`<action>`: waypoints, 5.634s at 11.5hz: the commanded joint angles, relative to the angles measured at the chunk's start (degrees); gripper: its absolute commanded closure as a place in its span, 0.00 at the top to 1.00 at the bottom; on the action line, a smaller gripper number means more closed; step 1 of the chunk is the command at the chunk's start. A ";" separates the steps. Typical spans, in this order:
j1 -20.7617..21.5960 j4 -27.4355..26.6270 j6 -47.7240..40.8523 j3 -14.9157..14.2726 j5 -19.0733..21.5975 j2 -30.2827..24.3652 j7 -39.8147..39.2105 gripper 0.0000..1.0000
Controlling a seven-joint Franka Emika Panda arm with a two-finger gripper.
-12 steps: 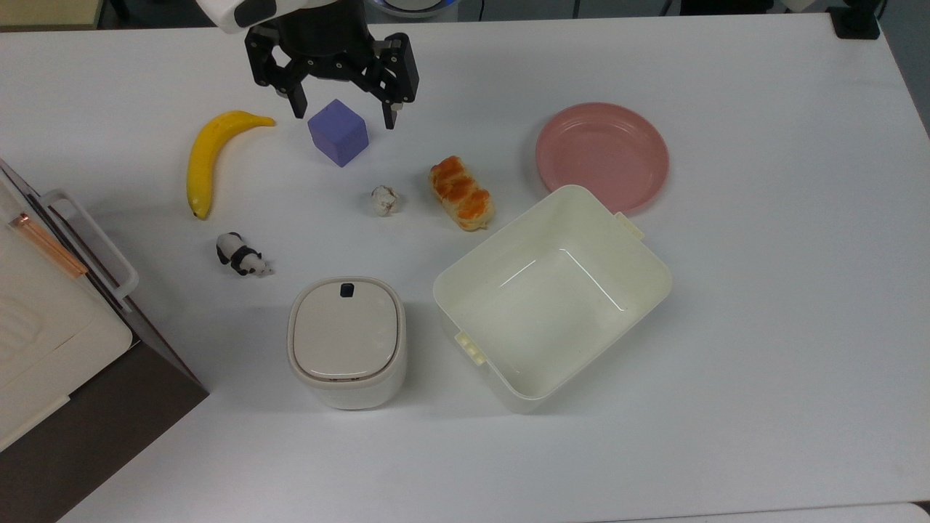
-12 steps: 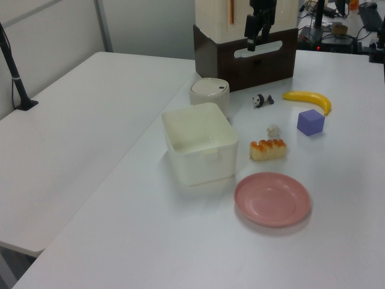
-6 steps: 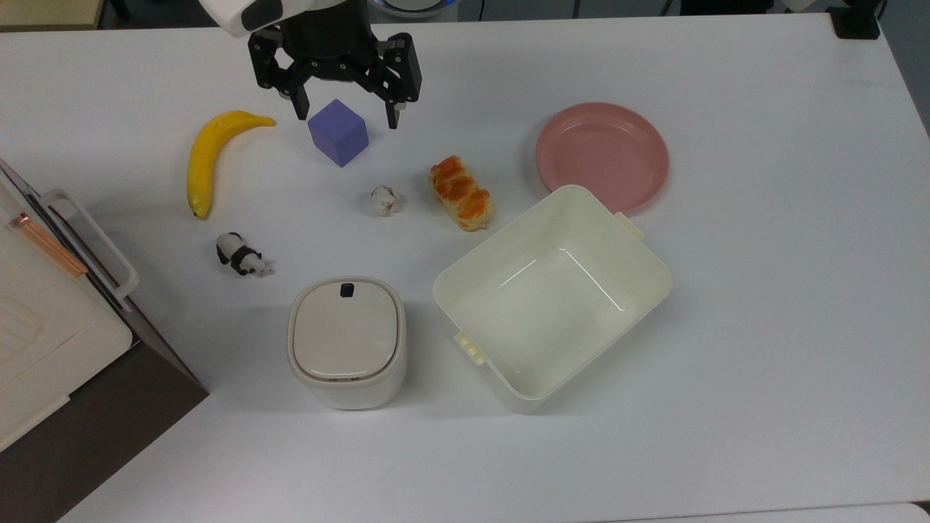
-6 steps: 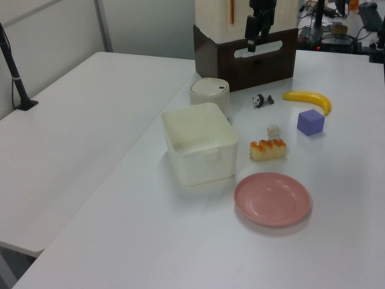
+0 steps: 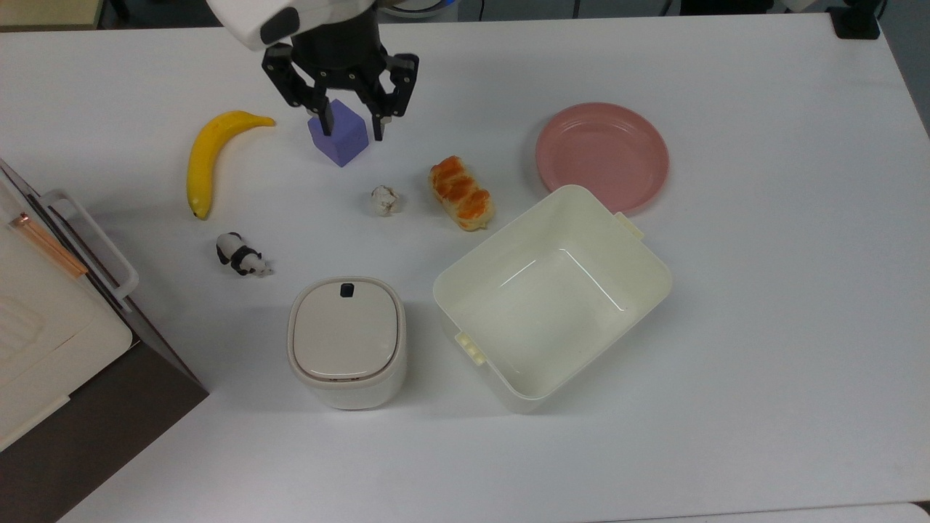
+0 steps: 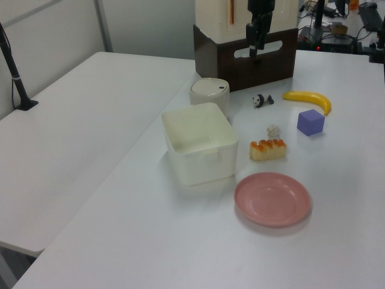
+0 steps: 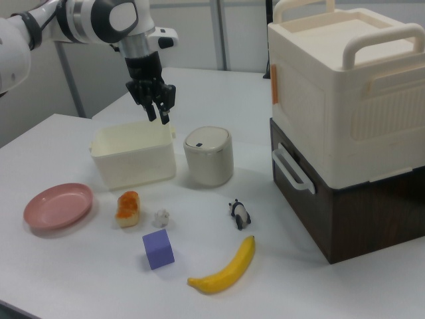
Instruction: Open the trash can
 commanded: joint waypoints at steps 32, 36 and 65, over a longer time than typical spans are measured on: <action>2.44 -4.36 30.85 -0.97 -19.45 14.47 11.16 0.00; 2.61 -5.86 30.85 -0.88 -21.38 14.47 12.73 0.00; -1.87 3.97 -2.55 -0.62 7.10 0.84 -8.36 1.00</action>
